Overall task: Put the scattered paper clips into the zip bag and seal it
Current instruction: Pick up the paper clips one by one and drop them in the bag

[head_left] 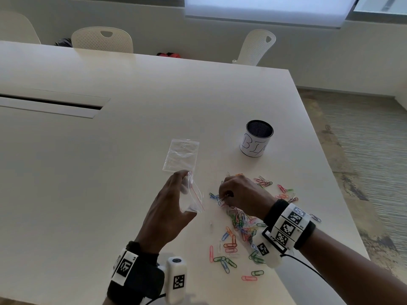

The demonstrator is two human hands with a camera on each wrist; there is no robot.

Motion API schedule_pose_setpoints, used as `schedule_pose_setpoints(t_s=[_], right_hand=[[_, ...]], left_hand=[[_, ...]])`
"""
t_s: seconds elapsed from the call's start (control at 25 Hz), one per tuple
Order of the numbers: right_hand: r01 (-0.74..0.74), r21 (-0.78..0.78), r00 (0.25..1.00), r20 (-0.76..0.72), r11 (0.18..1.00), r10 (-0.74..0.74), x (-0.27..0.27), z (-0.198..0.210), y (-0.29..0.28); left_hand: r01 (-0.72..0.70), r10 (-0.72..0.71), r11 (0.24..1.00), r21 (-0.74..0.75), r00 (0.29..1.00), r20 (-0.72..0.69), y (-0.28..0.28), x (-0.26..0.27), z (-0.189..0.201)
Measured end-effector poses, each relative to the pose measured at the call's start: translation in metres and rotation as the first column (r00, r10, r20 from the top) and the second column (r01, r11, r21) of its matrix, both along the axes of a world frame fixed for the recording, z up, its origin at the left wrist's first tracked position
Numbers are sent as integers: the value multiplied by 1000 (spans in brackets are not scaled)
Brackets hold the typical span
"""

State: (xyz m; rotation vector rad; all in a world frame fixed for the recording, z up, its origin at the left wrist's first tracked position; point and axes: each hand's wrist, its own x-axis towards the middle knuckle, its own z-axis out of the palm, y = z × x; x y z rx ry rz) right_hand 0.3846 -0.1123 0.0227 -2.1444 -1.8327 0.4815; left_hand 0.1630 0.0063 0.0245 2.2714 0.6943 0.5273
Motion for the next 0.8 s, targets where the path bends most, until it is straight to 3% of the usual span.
schedule_pose_setpoints(t_s=[0.12,0.28,0.44,0.52,0.64,0.8], right_hand=[[161,42,970,-192,986,-151,5,6,-6],[391,13,798,-503,920,-332,-2,28,-18],[479,22,678,-644,877,-354,-18,67,-28],[455,29,728,-587,890,-353,-28,83,-27],[362,40,860,-399,931,-317,-43,90,-16],[324,44,917,-258,945,-303,-58,83,-2]], left_hand=[[12,-12,1000,-14,1000,-10,-3,3,-3],[16,-16,1000,-27,1000,-21,-5,7,-7],[30,-30,1000,7,999,-37,-9,10,-7],[31,-28,998,51,998,-60,-11,11,-8],[32,-25,997,77,996,-84,-13,12,-7],[44,-37,996,74,995,-88,-16,15,-5]])
